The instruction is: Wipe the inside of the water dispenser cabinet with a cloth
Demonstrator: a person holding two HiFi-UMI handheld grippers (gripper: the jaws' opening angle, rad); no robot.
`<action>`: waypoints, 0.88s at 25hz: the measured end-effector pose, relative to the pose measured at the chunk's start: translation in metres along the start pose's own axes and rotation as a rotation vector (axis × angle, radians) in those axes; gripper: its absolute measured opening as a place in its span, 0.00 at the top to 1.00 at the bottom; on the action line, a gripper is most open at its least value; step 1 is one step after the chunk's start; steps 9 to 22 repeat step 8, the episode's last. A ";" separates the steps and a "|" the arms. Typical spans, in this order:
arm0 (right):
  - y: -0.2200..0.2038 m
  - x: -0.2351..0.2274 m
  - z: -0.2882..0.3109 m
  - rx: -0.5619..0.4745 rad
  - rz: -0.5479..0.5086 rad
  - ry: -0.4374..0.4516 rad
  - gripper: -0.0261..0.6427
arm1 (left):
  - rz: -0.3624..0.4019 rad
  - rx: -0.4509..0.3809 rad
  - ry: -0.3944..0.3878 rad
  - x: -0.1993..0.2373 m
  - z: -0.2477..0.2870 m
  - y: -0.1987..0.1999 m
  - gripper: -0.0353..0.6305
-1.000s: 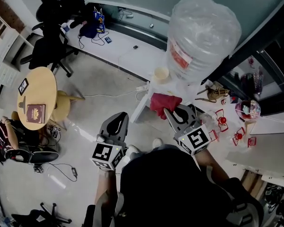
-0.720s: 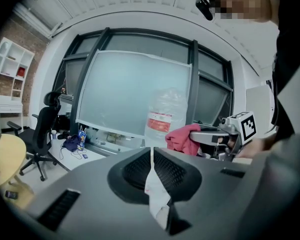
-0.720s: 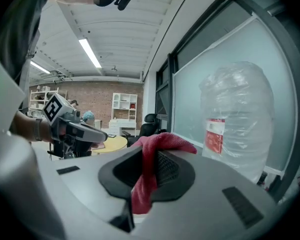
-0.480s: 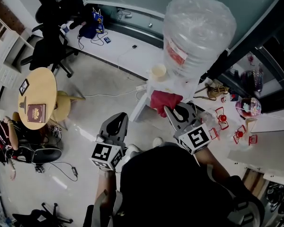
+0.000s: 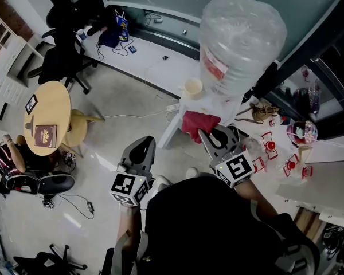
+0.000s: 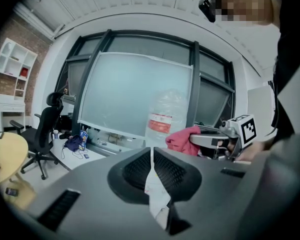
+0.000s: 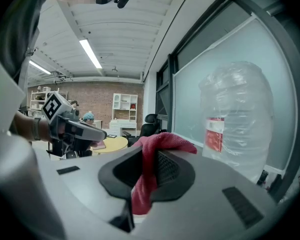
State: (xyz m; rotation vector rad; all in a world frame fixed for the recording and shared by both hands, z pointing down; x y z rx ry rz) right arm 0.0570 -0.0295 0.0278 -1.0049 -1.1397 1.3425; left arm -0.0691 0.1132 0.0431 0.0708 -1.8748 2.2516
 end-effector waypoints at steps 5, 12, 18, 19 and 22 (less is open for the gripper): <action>-0.002 -0.003 0.001 -0.003 0.002 0.001 0.89 | 0.000 -0.009 0.004 0.000 0.002 -0.001 0.93; -0.002 -0.005 0.002 -0.004 0.000 0.003 0.89 | -0.001 -0.008 0.003 0.000 0.004 -0.002 0.93; -0.002 -0.005 0.002 -0.004 0.000 0.003 0.89 | -0.001 -0.008 0.003 0.000 0.004 -0.002 0.93; -0.002 -0.005 0.002 -0.004 0.000 0.003 0.89 | -0.001 -0.008 0.003 0.000 0.004 -0.002 0.93; -0.002 -0.005 0.002 -0.004 0.000 0.003 0.89 | -0.001 -0.008 0.003 0.000 0.004 -0.002 0.93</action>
Point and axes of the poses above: the fingertips, and each gripper's own axes: z forward along the fingers, x to its left, y out of its top, the point moved 4 cm from there along -z, backward along the fingers, and after that the axes turned 1 degree about z, right-handed, at the moved point
